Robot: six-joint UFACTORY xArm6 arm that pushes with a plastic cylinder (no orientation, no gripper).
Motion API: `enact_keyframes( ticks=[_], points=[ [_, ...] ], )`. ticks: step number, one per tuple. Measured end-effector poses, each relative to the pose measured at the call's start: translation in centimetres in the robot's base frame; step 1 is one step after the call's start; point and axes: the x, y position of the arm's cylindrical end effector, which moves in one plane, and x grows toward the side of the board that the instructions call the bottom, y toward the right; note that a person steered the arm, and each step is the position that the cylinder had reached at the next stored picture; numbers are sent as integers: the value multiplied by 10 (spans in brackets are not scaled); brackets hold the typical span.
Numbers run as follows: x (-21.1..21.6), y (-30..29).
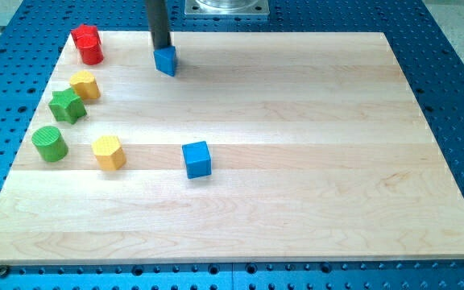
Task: Place the green star and heart in a diagonal line
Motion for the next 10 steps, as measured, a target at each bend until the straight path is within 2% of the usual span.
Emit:
enact_keyframes(
  ticks=[1,2,3,4,5,6,8,9,10],
  points=[
    [-8,64],
    [-16,83],
    [71,21],
    [115,-76],
    [117,-117],
    [130,-100],
    [135,-146],
    [134,-120],
    [132,-44]
  ],
)
